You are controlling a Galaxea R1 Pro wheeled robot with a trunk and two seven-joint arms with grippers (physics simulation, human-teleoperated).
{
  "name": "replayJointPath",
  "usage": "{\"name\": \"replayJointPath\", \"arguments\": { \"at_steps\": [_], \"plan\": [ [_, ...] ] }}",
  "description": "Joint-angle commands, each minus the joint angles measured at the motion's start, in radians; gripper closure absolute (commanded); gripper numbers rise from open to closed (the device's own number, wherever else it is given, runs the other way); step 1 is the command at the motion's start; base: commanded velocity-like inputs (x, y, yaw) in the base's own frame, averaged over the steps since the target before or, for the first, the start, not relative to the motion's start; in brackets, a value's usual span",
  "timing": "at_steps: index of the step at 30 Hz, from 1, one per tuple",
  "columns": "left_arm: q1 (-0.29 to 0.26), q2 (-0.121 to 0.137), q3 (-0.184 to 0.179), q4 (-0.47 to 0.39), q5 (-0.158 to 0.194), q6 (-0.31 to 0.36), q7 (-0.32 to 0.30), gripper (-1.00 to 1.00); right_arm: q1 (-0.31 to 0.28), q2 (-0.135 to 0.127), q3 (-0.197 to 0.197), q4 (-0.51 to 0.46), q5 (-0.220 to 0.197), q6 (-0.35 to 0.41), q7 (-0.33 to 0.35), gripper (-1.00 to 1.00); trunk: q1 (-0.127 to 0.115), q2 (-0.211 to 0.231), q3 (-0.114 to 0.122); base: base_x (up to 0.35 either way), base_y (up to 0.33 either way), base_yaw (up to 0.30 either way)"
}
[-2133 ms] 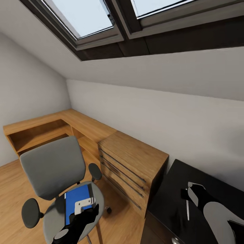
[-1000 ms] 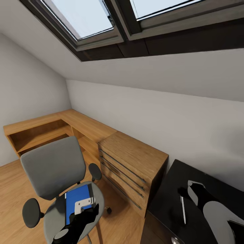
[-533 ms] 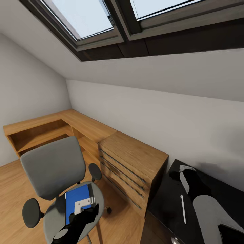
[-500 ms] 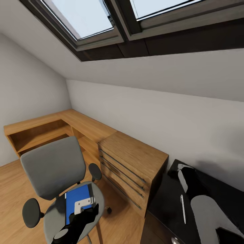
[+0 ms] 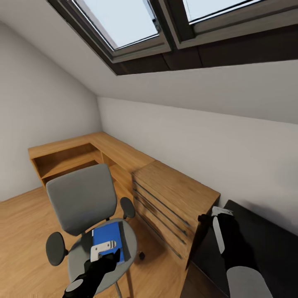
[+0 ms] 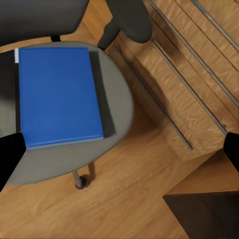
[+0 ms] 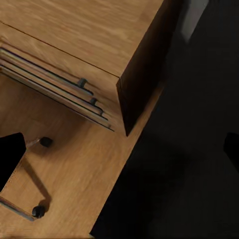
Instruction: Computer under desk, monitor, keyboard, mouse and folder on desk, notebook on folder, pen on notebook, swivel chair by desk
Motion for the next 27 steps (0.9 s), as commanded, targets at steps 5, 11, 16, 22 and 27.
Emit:
{"name": "replayJointPath", "arguments": {
  "at_steps": [5, 11, 16, 22, 27],
  "plan": [
    [-0.002, 0.001, -0.001, -0.001, 0.004, 0.004, 0.007, -1.00, 0.005, 0.008, 0.013, -0.002, 0.007, 0.003, 0.002, -1.00, 0.001, -0.002, -0.004, 0.000, 0.000, 0.273],
    [-0.002, 0.003, 0.009, -0.001, 0.004, 0.004, 0.007, -1.00, 0.006, 0.010, 0.061, 0.004, 0.008, 0.003, 0.000, -1.00, 0.001, -0.002, -0.008, 0.000, 0.000, 0.266],
    [-0.002, 0.005, 0.012, -0.001, 0.005, 0.004, 0.007, -1.00, 0.006, 0.010, 0.072, 0.015, 0.008, 0.002, 0.000, -1.00, 0.001, -0.002, -0.011, 0.000, 0.000, 0.264],
    [-0.002, 0.006, 0.017, 0.001, 0.007, 0.004, 0.008, -1.00, 0.006, 0.010, 0.077, 0.020, 0.008, 0.001, 0.001, -1.00, 0.001, -0.002, -0.015, 0.000, 0.000, 0.205],
    [-0.002, 0.007, 0.029, 0.002, 0.009, 0.003, 0.008, -1.00, 0.011, 0.010, 0.078, 0.020, 0.007, -0.002, 0.004, -1.00, 0.001, -0.002, -0.016, 0.000, 0.000, 0.056]
  ]
}}
